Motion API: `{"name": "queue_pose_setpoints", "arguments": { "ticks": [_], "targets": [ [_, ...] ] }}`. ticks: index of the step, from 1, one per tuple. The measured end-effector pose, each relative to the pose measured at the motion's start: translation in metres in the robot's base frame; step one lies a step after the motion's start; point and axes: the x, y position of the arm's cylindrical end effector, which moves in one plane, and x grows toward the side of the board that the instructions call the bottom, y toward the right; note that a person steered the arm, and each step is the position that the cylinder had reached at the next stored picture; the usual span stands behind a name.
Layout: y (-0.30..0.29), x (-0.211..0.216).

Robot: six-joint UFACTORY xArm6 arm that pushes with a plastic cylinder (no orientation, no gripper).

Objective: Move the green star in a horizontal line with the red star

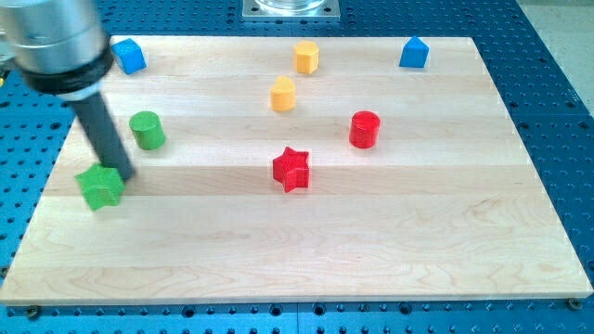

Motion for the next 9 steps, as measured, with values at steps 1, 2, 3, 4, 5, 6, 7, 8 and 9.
{"name": "queue_pose_setpoints", "arguments": {
  "ticks": [1,2,3,4,5,6,7,8,9],
  "targets": [
    [0.010,-0.036],
    [0.058,-0.052],
    [0.151,-0.026],
    [0.106,0.056],
    [0.033,0.087],
    [-0.023,0.058],
    [-0.019,0.014],
    [-0.014,-0.001],
    [0.003,0.017]
  ]
}}
